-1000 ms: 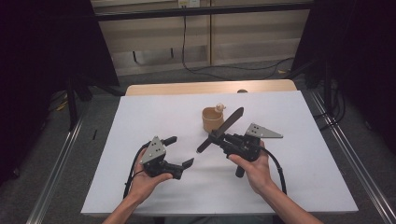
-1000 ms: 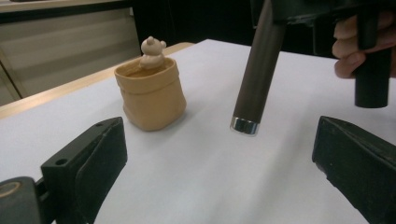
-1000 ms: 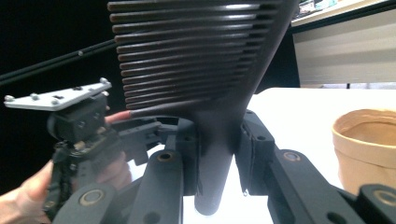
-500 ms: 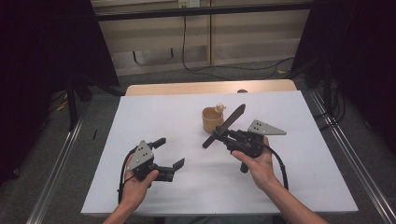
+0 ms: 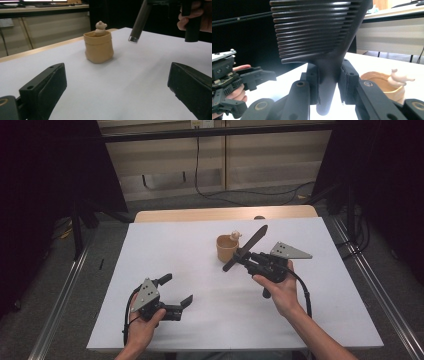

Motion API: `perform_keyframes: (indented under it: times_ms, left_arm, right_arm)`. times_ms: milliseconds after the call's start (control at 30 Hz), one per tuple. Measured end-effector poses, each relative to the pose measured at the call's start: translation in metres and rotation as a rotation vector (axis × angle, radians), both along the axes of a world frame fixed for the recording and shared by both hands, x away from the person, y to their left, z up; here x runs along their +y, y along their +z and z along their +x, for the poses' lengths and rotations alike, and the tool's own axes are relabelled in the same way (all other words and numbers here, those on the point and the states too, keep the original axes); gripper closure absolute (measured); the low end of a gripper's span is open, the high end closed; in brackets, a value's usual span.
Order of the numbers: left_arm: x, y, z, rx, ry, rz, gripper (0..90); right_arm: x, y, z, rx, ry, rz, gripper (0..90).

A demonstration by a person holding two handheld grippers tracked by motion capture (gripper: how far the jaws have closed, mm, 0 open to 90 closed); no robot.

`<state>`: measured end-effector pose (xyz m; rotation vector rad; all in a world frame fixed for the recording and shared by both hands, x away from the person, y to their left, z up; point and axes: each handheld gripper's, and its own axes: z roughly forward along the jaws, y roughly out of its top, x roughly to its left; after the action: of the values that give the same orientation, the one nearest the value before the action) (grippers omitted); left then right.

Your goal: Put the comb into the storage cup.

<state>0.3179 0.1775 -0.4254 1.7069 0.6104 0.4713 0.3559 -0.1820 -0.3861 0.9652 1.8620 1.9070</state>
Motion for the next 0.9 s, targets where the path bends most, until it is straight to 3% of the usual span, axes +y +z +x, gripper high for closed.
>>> perform_keyframes:
  times_ms: [133, 267, 333, 467, 533, 667, 700, 900]
  left_arm:
    - [0.008, 0.001, 0.001, 0.0, 0.027, -0.03, 3.2]
    - [0.018, -0.002, -0.003, 0.009, 0.06, -0.021, 3.6]
    - [0.023, -0.003, -0.005, 0.017, 0.079, -0.036, 3.6]
    - [0.032, -0.003, -0.007, -0.001, 0.107, -0.038, 3.6]
    - [0.036, -0.005, -0.008, -0.004, 0.111, -0.028, 3.6]
    - [0.039, -0.008, -0.01, 0.005, 0.122, -0.046, 3.6]
    - [0.04, -0.008, -0.01, -0.002, 0.119, -0.032, 3.5]
    - [0.044, -0.006, -0.008, -0.032, 0.158, -0.057, 3.6]
  right_arm:
    - [-0.002, 0.002, 0.004, -0.007, -0.01, -0.012, 72.5]
    - [-0.003, 0.007, 0.007, -0.027, -0.017, -0.024, 72.5]
    - [-0.004, 0.01, 0.008, -0.035, -0.019, -0.029, 72.5]
    - [-0.004, 0.012, 0.012, -0.047, -0.025, -0.057, 72.5]
    - [-0.004, 0.012, 0.014, -0.04, -0.026, -0.057, 72.5]
    - [-0.004, 0.013, 0.019, -0.042, -0.033, -0.06, 72.5]
    - [-0.004, 0.014, 0.02, -0.046, -0.035, -0.062, 72.5]
    - [-0.004, 0.021, 0.025, -0.054, -0.043, -0.054, 72.5]
